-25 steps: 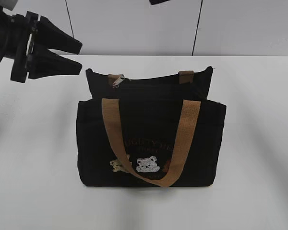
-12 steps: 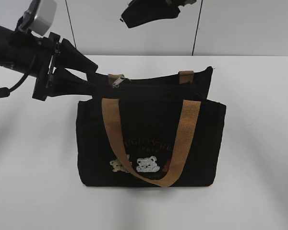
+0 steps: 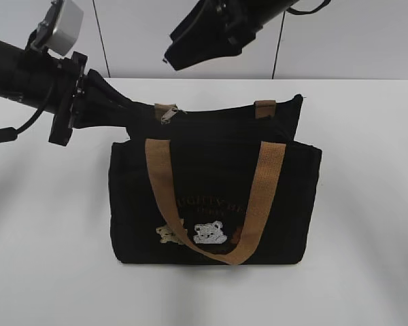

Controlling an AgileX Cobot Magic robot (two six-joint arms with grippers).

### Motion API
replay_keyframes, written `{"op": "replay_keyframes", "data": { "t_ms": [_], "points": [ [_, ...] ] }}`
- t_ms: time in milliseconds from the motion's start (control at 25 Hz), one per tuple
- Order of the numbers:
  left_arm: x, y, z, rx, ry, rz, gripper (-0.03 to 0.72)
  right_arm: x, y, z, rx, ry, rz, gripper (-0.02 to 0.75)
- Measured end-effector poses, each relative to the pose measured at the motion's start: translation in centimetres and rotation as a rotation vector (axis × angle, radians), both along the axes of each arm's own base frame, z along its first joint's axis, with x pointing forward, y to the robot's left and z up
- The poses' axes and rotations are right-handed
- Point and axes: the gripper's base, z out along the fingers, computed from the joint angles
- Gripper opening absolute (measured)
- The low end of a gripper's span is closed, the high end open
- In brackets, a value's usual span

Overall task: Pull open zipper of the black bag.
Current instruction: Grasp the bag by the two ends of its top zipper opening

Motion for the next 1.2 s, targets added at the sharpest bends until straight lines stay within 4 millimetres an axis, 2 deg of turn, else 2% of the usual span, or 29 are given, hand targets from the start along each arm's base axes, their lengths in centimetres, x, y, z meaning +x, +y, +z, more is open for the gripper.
{"op": "replay_keyframes", "data": {
  "t_ms": [40, 120, 360, 800, 1080, 1200],
  "points": [
    [0.0, 0.0, 0.0, 0.000, 0.000, 0.000, 0.144, -0.2, 0.3, -0.1, -0.008, -0.022, 0.037, 0.361],
    [0.0, 0.0, 0.0, 0.003, -0.003, -0.001, 0.064, -0.6, 1.0, -0.7, -0.027, -0.069, 0.128, 0.361],
    [0.0, 0.0, 0.0, 0.003, -0.003, -0.002, 0.057, -0.2, 1.7, -3.0, -0.051, -0.047, 0.197, 0.361],
    [0.0, 0.0, 0.0, 0.004, -0.003, -0.002, 0.057, 1.0, 2.2, -6.4, -0.078, 0.074, 0.150, 0.351],
    [0.0, 0.0, 0.0, 0.006, -0.003, -0.003, 0.057, 1.1, 2.1, -7.1, -0.103, 0.119, 0.129, 0.190],
    [0.0, 0.0, -0.1, 0.010, -0.004, -0.005, 0.057, 1.1, 2.1, -7.1, -0.105, 0.122, 0.129, 0.071]
  ]
}}
